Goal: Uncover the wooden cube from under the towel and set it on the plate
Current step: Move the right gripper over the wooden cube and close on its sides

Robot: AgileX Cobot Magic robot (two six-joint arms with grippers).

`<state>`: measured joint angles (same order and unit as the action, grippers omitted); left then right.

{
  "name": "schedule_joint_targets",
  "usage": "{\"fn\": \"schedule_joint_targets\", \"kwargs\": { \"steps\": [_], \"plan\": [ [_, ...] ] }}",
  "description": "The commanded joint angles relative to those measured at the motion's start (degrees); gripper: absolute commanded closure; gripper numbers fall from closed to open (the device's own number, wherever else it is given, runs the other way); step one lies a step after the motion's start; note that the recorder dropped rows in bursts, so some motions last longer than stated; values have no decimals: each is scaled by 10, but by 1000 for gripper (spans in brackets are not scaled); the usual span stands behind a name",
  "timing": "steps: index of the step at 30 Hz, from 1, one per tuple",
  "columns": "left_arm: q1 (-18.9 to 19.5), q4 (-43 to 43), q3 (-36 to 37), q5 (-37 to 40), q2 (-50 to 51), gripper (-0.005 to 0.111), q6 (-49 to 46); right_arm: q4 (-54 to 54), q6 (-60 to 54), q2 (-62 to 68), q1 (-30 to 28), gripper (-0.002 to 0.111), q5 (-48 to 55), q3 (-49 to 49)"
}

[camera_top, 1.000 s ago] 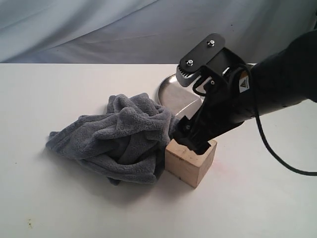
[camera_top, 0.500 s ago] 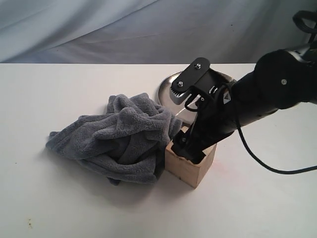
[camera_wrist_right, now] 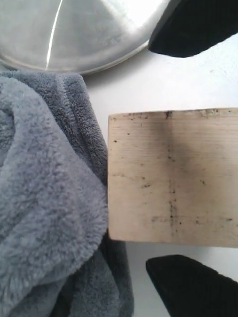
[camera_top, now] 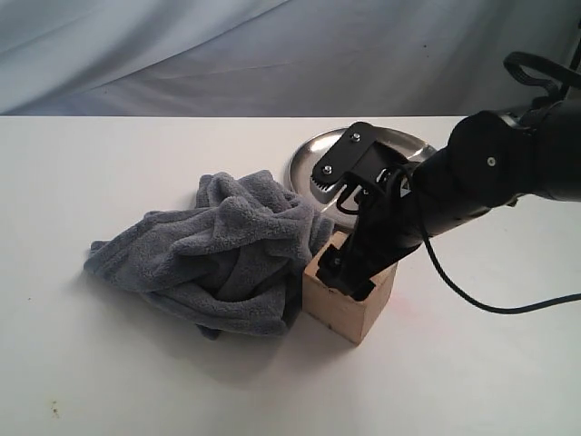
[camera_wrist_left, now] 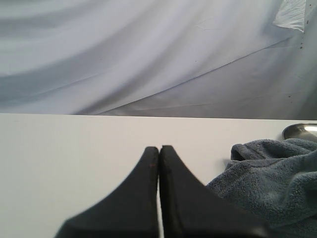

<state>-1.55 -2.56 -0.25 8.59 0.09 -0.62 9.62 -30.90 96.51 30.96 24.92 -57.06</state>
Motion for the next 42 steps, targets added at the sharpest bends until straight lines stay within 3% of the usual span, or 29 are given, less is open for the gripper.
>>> {"fn": "schedule_joint_targets", "kwargs": {
  "steps": [1, 20, 42],
  "plan": [
    [0, 0, 3, -2, -1, 105, 0, 19, -6, 4, -8, 3, -17, 2],
    [0, 0, 3, -2, -1, 105, 0, 88, -68, 39, -7, 3, 2, 2],
    [0, 0, 3, -2, -1, 105, 0, 73, -76, 68, -5, 3, 39, 3]
  ]
}}
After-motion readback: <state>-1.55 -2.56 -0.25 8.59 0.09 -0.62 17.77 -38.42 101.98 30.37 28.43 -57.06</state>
